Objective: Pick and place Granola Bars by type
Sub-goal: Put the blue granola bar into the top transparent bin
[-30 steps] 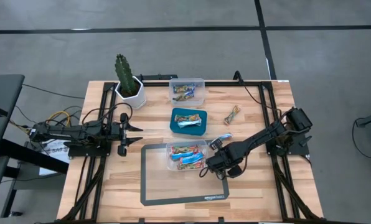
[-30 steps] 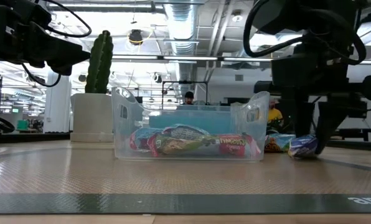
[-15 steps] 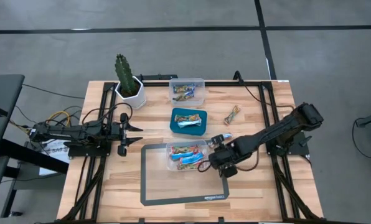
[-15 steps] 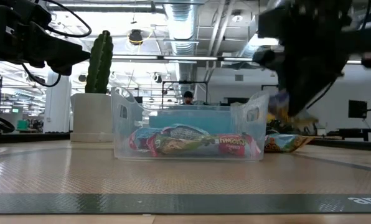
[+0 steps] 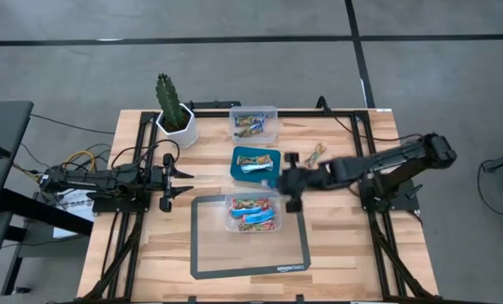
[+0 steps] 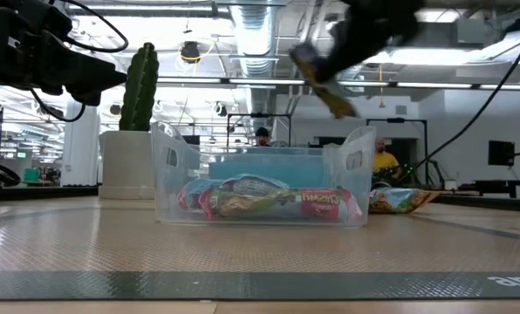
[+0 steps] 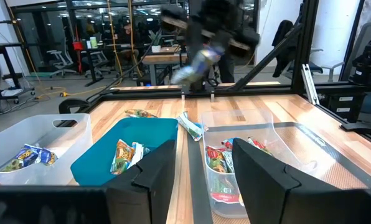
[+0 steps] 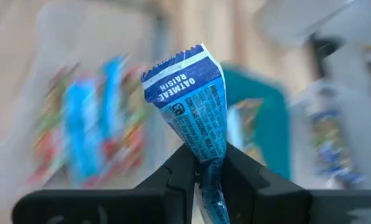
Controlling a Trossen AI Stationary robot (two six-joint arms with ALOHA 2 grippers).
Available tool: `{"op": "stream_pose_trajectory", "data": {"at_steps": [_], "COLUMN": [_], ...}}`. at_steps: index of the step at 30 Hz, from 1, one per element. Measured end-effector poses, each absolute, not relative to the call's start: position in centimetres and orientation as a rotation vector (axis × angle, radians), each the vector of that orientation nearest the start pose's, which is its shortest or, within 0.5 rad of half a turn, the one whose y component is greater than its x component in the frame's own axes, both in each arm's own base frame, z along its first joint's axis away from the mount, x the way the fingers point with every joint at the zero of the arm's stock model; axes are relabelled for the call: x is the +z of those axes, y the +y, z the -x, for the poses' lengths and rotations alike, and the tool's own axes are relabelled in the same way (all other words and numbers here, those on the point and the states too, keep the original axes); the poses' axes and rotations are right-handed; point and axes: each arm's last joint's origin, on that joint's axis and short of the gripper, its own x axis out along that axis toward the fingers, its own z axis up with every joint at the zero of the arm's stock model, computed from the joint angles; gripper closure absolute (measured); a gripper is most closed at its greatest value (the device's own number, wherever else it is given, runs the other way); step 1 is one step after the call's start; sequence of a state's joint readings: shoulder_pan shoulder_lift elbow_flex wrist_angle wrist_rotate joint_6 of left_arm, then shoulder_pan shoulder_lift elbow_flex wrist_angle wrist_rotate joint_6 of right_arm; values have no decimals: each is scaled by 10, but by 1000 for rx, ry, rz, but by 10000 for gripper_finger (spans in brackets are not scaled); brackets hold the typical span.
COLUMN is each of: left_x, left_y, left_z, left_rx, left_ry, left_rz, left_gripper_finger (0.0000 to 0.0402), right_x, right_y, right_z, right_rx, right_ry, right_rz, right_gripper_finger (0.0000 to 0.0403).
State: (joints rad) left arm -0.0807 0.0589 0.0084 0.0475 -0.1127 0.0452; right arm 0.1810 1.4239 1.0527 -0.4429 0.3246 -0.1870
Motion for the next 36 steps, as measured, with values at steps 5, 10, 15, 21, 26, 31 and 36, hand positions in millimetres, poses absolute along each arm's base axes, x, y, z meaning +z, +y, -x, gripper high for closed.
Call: {"op": "stream_pose_trajectory", "data": {"at_steps": [5, 10, 15, 21, 26, 31, 36], "left_x": [166, 166, 166, 166, 166, 166, 166], "left_y": [-5, -5, -5, -5, -5, -5, -5], "left_z": [-101, -101, -101, -101, -101, -101, -101], "left_rx": [32, 32, 32, 32, 32, 32, 32], "left_ry": [4, 4, 4, 4, 4, 4, 4], "left_rz": [-45, -45, -45, -46, -45, -45, -45], "left_gripper_finger": [248, 248, 248, 248, 248, 248, 248], "right_x": [277, 283, 291, 300, 306, 306, 302], "right_y": [6, -34, -63, -88, -98, -104, -114], "right_z": [-312, -320, -318, -314, -312, -311, -309], "right_rx": [-196, -330, -429, -505, -538, -543, -527], "right_ry": [615, 516, 453, 431, 419, 427, 454], "right_rz": [339, 286, 258, 240, 237, 253, 254], "right_gripper_finger": [349, 349, 349, 349, 349, 349, 349]}}
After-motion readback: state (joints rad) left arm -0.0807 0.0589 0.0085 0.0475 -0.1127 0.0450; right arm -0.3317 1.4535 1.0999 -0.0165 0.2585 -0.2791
